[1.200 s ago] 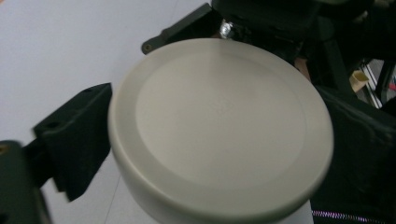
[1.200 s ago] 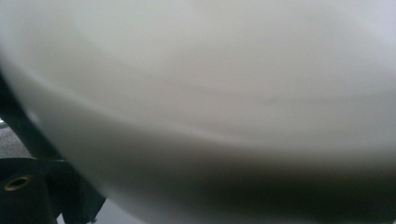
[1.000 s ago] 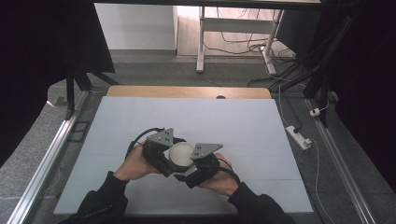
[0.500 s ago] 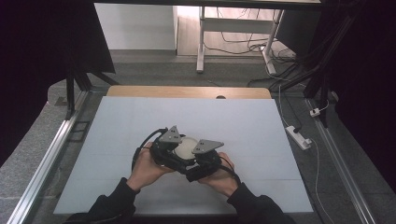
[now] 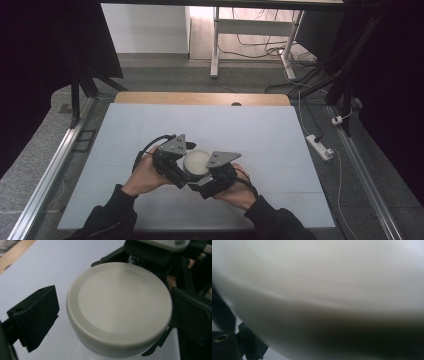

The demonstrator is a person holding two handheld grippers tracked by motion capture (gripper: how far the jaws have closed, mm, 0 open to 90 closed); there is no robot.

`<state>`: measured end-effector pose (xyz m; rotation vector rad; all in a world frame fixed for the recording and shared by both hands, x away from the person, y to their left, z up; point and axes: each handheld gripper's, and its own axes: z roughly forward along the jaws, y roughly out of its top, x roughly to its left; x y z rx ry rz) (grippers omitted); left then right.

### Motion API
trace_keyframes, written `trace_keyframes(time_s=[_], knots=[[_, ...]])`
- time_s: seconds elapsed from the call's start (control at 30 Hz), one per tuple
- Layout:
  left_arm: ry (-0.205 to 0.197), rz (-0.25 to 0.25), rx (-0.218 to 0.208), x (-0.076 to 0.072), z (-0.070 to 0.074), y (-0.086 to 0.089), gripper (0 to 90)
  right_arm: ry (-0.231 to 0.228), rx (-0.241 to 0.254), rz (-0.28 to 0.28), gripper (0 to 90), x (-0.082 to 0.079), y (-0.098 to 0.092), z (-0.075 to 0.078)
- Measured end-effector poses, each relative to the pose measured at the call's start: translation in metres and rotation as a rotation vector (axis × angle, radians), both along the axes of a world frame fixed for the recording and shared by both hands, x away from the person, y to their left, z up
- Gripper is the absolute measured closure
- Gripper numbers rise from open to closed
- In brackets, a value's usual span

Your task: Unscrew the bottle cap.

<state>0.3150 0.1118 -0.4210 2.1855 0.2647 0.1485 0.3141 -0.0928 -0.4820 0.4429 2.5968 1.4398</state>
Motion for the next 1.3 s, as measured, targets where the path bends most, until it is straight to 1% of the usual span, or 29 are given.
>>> trace_keyframes(time_s=[0.1,0.2,0.23,0.3,0.37,0.5,0.53,0.57,0.6,0.7,0.8,0.87,0.9,0.97,1.07,1.13,1.3], knots=[[0.022,-0.064,-0.025,0.002,-0.002,0.004,1.1,-0.001,0.008,0.05,6.8,-0.003,0.002,0.001],[0.034,-0.112,-0.03,0.002,-0.005,0.003,3.7,0.002,0.009,0.084,6.8,-0.005,0.003,0.0],[0.029,-0.122,-0.027,0.002,-0.006,0.002,6.0,0.001,0.006,0.09,6.8,-0.005,0.003,0.0],[0.027,-0.112,-0.023,0.001,-0.007,0.0,7.0,0.0,0.001,0.095,6.8,-0.006,0.004,0.0],[0.013,-0.089,-0.019,0.0,-0.007,0.0,7.5,-0.003,-0.004,0.087,6.8,-0.005,0.004,-0.001],[0.013,-0.022,-0.027,0.001,-0.009,-0.004,7.8,-0.009,-0.018,0.035,6.8,-0.003,0.003,-0.001],[0.013,-0.022,-0.027,0.001,-0.009,-0.004,7.8,-0.009,-0.018,0.035,6.8,-0.003,0.003,-0.001],[0.014,-0.001,-0.028,0.001,-0.01,-0.005,7.8,-0.014,-0.026,0.007,6.8,-0.002,0.003,-0.002],[0.016,0.047,-0.023,0.001,-0.011,-0.008,7.8,-0.015,-0.031,-0.01,6.8,-0.001,0.003,-0.002],[0.018,0.123,-0.014,0.0,-0.011,-0.013,7.9,-0.026,-0.046,-0.06,6.8,0.0,0.003,-0.003],[0.02,0.198,-0.008,-0.002,-0.012,-0.019,7.9,-0.026,-0.054,-0.102,6.7,0.002,0.002,-0.004],[0.014,0.236,0.001,-0.004,-0.012,-0.023,8.0,-0.036,-0.068,-0.125,6.8,0.003,0.002,-0.005],[0.011,0.245,0.006,-0.004,-0.012,-0.024,8.0,-0.032,-0.068,-0.134,6.7,0.003,0.002,-0.005],[0.012,0.26,0.001,-0.005,-0.012,-0.025,8.0,-0.025,-0.066,-0.136,6.8,0.004,0.001,-0.005],[0.017,0.259,-0.011,-0.005,-0.011,-0.024,8.0,-0.022,-0.06,-0.136,6.8,0.004,0.001,-0.005],[0.014,0.259,-0.016,-0.005,-0.01,-0.024,8.1,-0.02,-0.056,-0.133,6.7,0.004,0.001,-0.004],[0.003,0.259,-0.009,-0.007,-0.007,-0.023,8.1,-0.013,-0.054,-0.125,6.8,0.004,0.001,-0.005]])
